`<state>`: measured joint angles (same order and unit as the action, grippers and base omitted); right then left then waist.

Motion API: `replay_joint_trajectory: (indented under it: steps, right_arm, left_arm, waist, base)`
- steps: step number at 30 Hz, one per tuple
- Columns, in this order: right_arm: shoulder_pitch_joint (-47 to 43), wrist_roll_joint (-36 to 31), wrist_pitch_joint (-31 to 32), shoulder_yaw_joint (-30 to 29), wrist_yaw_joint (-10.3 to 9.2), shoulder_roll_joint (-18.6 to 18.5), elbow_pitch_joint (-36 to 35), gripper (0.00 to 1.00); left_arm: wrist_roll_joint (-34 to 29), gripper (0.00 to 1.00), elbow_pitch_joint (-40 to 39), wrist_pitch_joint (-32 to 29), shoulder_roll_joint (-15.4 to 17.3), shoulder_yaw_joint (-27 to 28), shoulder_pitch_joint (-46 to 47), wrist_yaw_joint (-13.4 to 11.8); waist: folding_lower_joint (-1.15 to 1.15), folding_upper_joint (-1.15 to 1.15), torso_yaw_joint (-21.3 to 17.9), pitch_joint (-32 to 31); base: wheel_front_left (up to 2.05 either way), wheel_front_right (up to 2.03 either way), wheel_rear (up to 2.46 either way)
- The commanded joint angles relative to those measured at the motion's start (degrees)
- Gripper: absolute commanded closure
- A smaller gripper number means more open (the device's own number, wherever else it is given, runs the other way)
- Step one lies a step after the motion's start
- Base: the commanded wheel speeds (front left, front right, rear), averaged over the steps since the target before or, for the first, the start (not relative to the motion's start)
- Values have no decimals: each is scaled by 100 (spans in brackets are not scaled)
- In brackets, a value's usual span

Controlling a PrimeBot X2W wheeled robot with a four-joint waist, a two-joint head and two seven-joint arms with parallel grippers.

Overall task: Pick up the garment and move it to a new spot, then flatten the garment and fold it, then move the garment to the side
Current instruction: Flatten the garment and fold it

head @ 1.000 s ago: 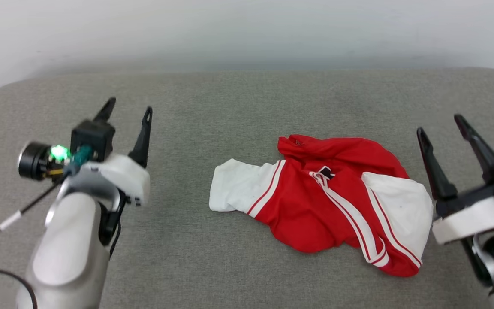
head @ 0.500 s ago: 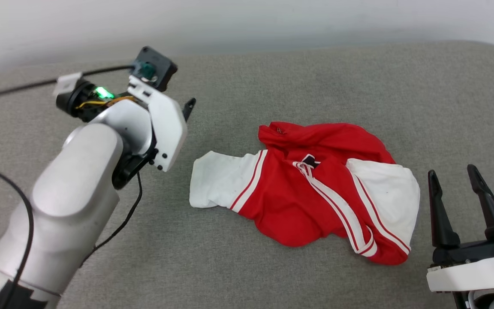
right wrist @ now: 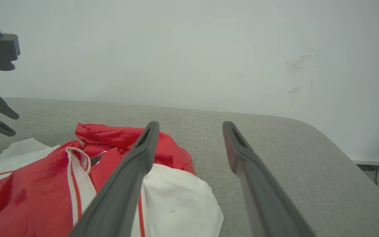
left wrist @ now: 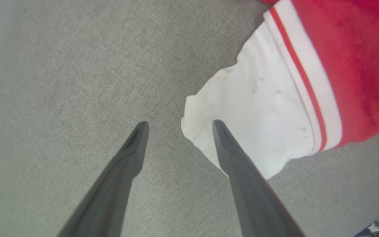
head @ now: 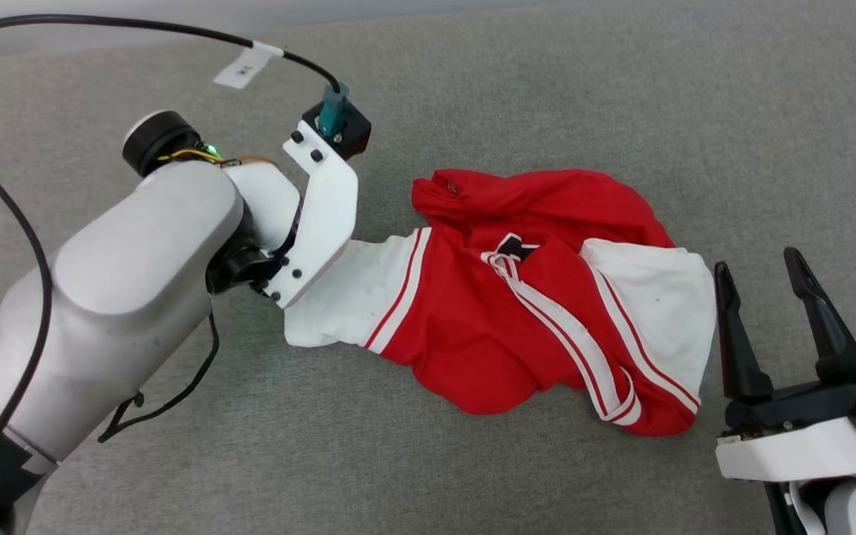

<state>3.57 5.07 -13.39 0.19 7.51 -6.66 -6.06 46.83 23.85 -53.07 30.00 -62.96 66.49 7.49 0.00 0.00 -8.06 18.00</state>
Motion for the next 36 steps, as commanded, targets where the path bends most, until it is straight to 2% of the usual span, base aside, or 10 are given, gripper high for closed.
replay_joint_trajectory:
  steps: [1,7,12,13,14,18,22,28,31,36]
  right_arm:
    - [101,18,-31,29,-4,14,15,0]
    - [310,30,-85,160,-4,36,128,0]
    - [389,25,-134,224,-4,59,202,0]
    - [402,21,-138,229,-4,57,221,0]
    - [412,18,-142,228,-4,58,237,0]
    - [344,14,-164,128,-4,59,297,0]
    - [208,38,-172,23,-5,44,325,0]
    - [-21,51,-178,-106,-5,33,332,0]
    - [-125,49,-180,-135,-4,49,328,0]
    - [-353,44,-139,-216,-4,75,336,0]
  left_arm:
    - [24,0,29,-32,22,-118,92,-13]
    - [89,0,255,-38,92,-864,286,-12]
    - [-22,0,409,-70,61,-1081,78,-13]
    - [-47,25,399,-81,74,-1095,34,-14]
    - [-69,100,377,-96,87,-1103,-19,-14]
    - [-126,100,214,417,155,-1069,123,-13]
    - [-146,100,109,1272,259,-1037,438,-13]
    - [-265,100,143,2448,606,-1041,582,-13]
    - [-417,100,100,2931,830,-1049,384,-13]
    - [-164,100,-98,3566,1098,-1034,-446,-117]
  waist:
    - [0,0,-95,138]
    - [0,0,-254,423]
    - [0,0,-326,557]
    - [0,0,-329,561]
    - [0,0,-325,554]
    - [0,0,-197,396]
    - [0,0,34,97]
    - [0,0,399,-354]
    - [0,0,547,-520]
    - [0,0,755,-814]
  base:
    - [0,0,0]
    - [0,0,0]
    - [0,0,0]
    - [0,0,0]
    - [0,0,0]
    - [0,0,0]
    - [0,0,0]
    - [0,0,0]
    - [0,0,0]
    - [0,0,0]
